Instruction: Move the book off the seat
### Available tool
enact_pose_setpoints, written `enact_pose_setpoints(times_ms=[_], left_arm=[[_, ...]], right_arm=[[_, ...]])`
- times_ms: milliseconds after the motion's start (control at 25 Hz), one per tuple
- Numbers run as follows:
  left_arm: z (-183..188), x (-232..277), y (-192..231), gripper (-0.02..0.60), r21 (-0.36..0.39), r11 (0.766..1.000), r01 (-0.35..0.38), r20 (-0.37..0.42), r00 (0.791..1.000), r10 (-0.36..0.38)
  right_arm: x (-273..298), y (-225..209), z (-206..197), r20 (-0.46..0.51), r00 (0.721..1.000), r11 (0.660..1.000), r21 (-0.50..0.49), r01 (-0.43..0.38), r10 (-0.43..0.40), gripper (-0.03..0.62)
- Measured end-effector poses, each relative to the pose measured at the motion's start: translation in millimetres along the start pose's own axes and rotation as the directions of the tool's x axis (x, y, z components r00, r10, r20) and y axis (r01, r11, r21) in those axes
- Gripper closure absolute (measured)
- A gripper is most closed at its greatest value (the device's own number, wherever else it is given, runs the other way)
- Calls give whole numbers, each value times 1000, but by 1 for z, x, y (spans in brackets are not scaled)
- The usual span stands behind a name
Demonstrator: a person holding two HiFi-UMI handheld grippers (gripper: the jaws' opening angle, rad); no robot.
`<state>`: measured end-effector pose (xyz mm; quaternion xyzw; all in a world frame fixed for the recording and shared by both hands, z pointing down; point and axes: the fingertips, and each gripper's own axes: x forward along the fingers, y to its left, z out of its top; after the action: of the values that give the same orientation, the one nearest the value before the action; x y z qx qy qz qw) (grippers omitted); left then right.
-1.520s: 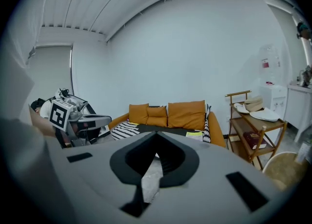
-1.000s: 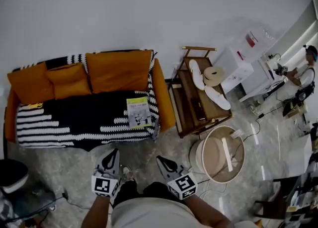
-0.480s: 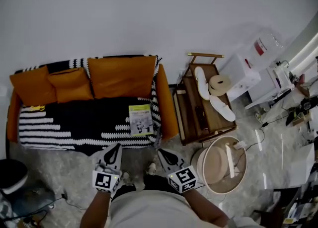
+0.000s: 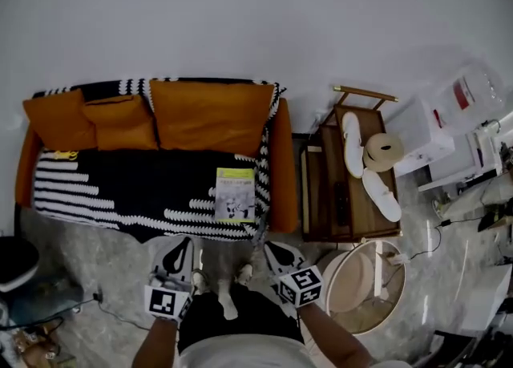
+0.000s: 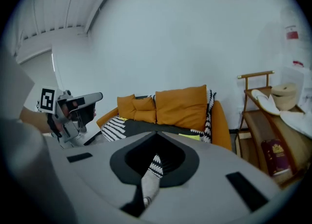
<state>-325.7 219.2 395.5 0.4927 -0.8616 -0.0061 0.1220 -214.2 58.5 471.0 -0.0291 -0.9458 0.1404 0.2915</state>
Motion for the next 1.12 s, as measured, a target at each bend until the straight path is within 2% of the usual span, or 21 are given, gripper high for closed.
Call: enact_pose_setpoints(times_ms=[160,360,520,720,880,920,1040,1120], left_arm=[[-41,21,16,565,-21,1000,-16,-42,999,15],[-82,40,29,565,-56,998,-18,-98,995,12],[-104,59,39,566,-78,997,-9,-114,993,0],[-136,77,43,565,-78,997,20,-153,988,-32],[-151,84,43,566,-81,996,36,-193,980,-51],[-156,85,43,566,-83,996,42,-205,977,-58],[-168,88,41,566,-81,995,59,-232,970,-76],[-175,92,38,566,-81,994,71,-245,965,-89]], right_arm=[[54,-31,-31,-27,999,995,101,-15,18,574],[104,-46,-77,-96,994,975,219,-34,56,574],[141,-61,-110,-126,991,946,323,1,42,572],[169,-90,-152,-129,991,878,477,39,26,569],[187,-117,-182,-117,993,785,616,70,4,474],[191,-123,-190,-123,992,771,631,82,-4,457],[206,-135,-215,-162,987,773,624,114,-14,423],[215,-144,-231,-181,984,755,644,124,-8,395]])
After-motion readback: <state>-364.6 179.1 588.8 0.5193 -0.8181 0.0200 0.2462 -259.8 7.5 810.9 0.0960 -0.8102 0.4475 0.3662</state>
